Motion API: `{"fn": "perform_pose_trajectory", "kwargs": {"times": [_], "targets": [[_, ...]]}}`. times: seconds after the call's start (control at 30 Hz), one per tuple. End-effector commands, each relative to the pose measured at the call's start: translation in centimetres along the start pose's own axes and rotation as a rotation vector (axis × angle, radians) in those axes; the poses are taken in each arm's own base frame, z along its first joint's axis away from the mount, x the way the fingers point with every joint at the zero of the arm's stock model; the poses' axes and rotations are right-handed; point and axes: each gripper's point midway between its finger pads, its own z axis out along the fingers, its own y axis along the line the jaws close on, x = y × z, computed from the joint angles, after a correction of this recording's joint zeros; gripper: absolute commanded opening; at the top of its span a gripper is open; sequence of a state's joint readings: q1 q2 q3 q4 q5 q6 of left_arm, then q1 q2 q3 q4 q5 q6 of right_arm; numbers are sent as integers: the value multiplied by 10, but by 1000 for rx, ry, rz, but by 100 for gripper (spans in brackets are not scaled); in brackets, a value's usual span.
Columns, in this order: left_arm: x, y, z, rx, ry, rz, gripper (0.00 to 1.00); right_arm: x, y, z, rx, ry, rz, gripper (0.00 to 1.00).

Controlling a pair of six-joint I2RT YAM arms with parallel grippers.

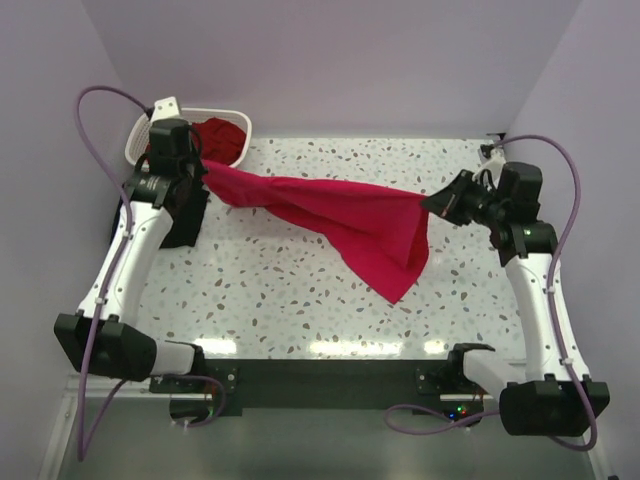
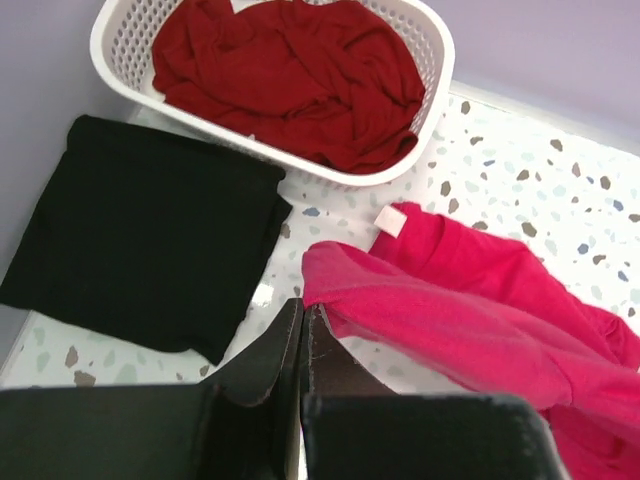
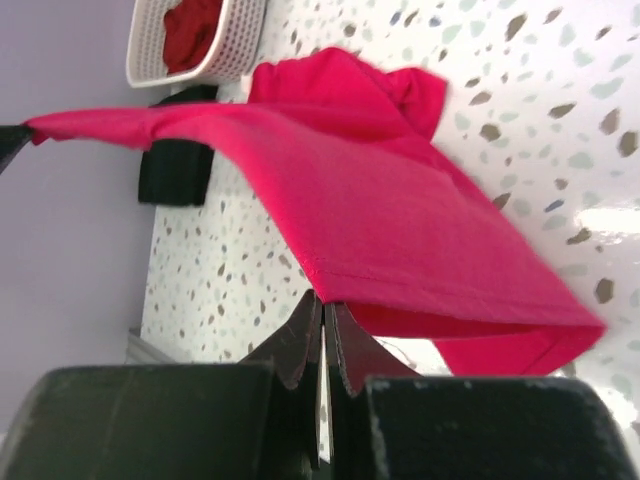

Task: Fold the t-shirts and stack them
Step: Flatten the tshirt out

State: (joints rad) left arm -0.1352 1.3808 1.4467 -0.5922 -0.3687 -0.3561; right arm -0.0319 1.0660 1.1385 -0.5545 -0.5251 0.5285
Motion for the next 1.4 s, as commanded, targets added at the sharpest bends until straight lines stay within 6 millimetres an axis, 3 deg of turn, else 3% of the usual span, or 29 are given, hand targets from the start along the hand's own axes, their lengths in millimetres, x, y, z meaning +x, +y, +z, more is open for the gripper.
{"fn": "perform_pose_trajectory", "kwargs": {"times": [0.0,0.03,0.07,0.13,0.17,0.37,0.47,0.63,0.8,0.87,0.9,1.0,1.13,1.17,1.37], "targets": [[33,25,-16,-49,49,13,0,63,-2,-8,-65,240,79,0],[35,35,-26,-67,30,5,0,77,-4,-15,-73,265,82,0],[59,47,-24,-98,72,17,0,104,-18,-16,-52,326,100,0],[68,60,-35,-122,55,0,0,136,-31,-28,-14,405,128,0],[84,68,-34,-144,76,6,0,155,-40,-34,3,443,123,0],[103,94,-47,-228,30,-48,0,233,-55,-61,8,623,278,0],[112,101,-47,-260,39,-57,0,256,-63,-69,30,683,299,0],[121,110,-47,-304,30,-74,0,284,-58,-88,39,821,253,2],[136,112,-43,-314,54,-77,0,303,-73,-101,149,874,196,17],[146,114,-41,-318,67,-74,0,305,-73,-103,153,888,188,22],[144,113,-40,-308,49,-86,0,302,-75,-103,168,880,175,29],[154,106,-34,-257,56,-75,0,275,-74,-85,187,769,103,42],[167,98,-25,-217,99,-51,0,229,-75,-47,228,608,19,39],[169,97,-24,-213,104,-43,0,220,-78,-28,230,578,13,37],[173,92,-19,-188,124,-25,0,183,-112,42,342,422,-26,30]]}}
